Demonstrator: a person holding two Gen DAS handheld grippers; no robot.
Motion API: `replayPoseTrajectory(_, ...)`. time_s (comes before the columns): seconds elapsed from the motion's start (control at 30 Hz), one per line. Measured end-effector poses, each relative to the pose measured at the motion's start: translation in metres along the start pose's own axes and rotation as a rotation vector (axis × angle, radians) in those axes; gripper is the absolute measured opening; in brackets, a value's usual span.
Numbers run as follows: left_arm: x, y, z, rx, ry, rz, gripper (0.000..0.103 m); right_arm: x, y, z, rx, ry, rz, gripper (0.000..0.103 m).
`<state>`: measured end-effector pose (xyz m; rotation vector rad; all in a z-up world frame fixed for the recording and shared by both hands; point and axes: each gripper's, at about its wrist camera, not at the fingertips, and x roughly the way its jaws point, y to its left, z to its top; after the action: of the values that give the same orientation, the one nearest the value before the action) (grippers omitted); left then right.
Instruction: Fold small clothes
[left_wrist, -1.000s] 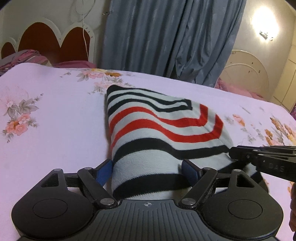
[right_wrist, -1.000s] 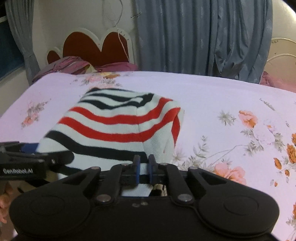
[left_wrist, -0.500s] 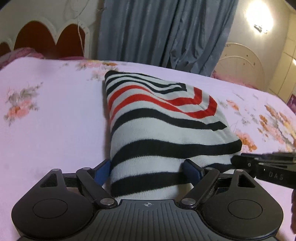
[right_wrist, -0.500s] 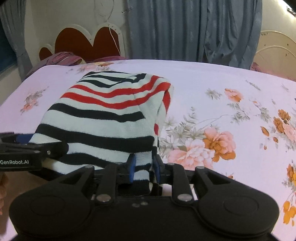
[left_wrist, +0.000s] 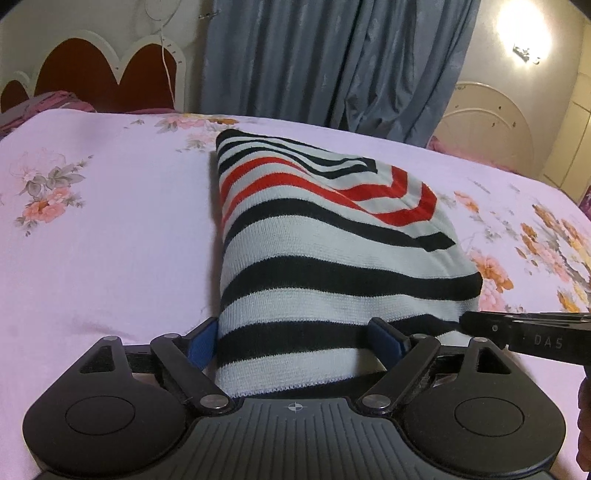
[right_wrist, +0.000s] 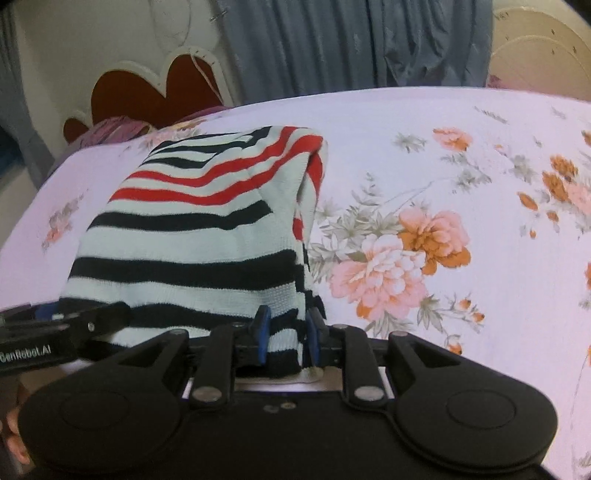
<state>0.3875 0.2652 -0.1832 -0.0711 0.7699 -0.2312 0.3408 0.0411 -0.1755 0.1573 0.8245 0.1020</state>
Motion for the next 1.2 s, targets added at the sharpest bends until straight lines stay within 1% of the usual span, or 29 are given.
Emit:
replayPoseTrajectory(0.03, 0.0, -0.001, 0.0, 0.001, 0.004, 0.008, 0.093, 0.0, -0.001, 0.0, 0.004, 0.001, 0.005, 0.02)
replayPoseTrajectory(0.07, 0.0, -0.003, 0.001, 0.001, 0.016, 0.02, 0.099, 0.0, -0.002, 0.001, 0.009, 0.0, 0.01, 0.021)
replayPoseTrajectory(0.1, 0.0, -0.004, 0.001, -0.003, 0.027, 0.028, 0.101, -0.002, -0.003, 0.002, 0.013, -0.002, 0.015, 0.021)
replayPoseTrajectory(0.13, 0.0, -0.005, 0.001, -0.008, 0.033, 0.033, 0.102, -0.003, -0.003, 0.002, 0.02, -0.004, 0.015, 0.024)
replayPoseTrajectory(0.17, 0.0, -0.006, 0.001, -0.017, 0.04, 0.035, 0.102, -0.005, -0.004, 0.003, 0.029, -0.001, 0.012, 0.031)
replayPoseTrajectory(0.23, -0.001, -0.009, 0.001, -0.038, 0.057, 0.043, 0.102, -0.01, -0.006, 0.005, 0.055, 0.004, 0.016, 0.039)
replayPoseTrajectory(0.27, -0.002, -0.011, 0.001, -0.044, 0.063, 0.052, 0.102, -0.012, -0.008, 0.006, 0.065, 0.002, 0.019, 0.047)
replayPoseTrajectory(0.33, -0.004, -0.016, 0.001, -0.048, 0.081, 0.085, 0.103, -0.017, -0.01, 0.007, 0.074, 0.001, 0.012, 0.056)
replayPoseTrajectory(0.43, -0.009, -0.023, 0.002, -0.059, 0.116, 0.149, 0.103, -0.027, -0.012, 0.008, 0.06, -0.011, 0.006, 0.058)
replayPoseTrajectory(0.5, -0.016, -0.028, 0.003, -0.057, 0.123, 0.199, 0.103, -0.036, -0.013, 0.008, 0.062, -0.022, 0.014, 0.059)
replayPoseTrajectory(0.6, -0.036, -0.038, 0.002, -0.03, 0.092, 0.278, 0.103, -0.054, -0.012, 0.006, 0.051, -0.036, 0.045, 0.063)
replayPoseTrajectory(0.73, -0.075, -0.05, -0.002, -0.025, 0.029, 0.322, 0.103, -0.083, -0.011, -0.002, 0.007, -0.046, 0.076, 0.071)
replayPoseTrajectory(0.83, -0.111, -0.064, -0.008, -0.009, -0.01, 0.375, 0.103, -0.105, -0.011, -0.013, -0.017, -0.042, 0.107, 0.072)
replayPoseTrajectory(0.93, -0.146, -0.074, -0.014, 0.007, -0.062, 0.353, 0.103, -0.128, -0.011, -0.025, -0.043, -0.04, 0.133, 0.073)
replayPoseTrajectory(0.97, -0.159, -0.078, -0.017, 0.009, -0.079, 0.362, 0.103, -0.136, -0.01, -0.028, -0.053, -0.042, 0.143, 0.073)
replayPoseTrajectory(1.03, -0.184, -0.085, -0.022, 0.018, -0.091, 0.373, 0.103, -0.156, -0.009, -0.038, -0.076, -0.058, 0.164, 0.075)
replayPoseTrajectory(1.1, -0.205, -0.092, -0.027, 0.039, -0.089, 0.359, 0.103, -0.177, -0.008, -0.046, -0.103, -0.078, 0.181, 0.076)
replayPoseTrajectory(1.13, -0.216, -0.095, -0.031, 0.047, -0.094, 0.342, 0.103, -0.188, -0.007, -0.05, -0.117, -0.091, 0.18, 0.078)
replayPoseTrajectory(1.2, -0.241, -0.101, -0.04, 0.037, -0.135, 0.329, 0.103, -0.211, -0.004, -0.058, -0.155, -0.119, 0.166, 0.079)
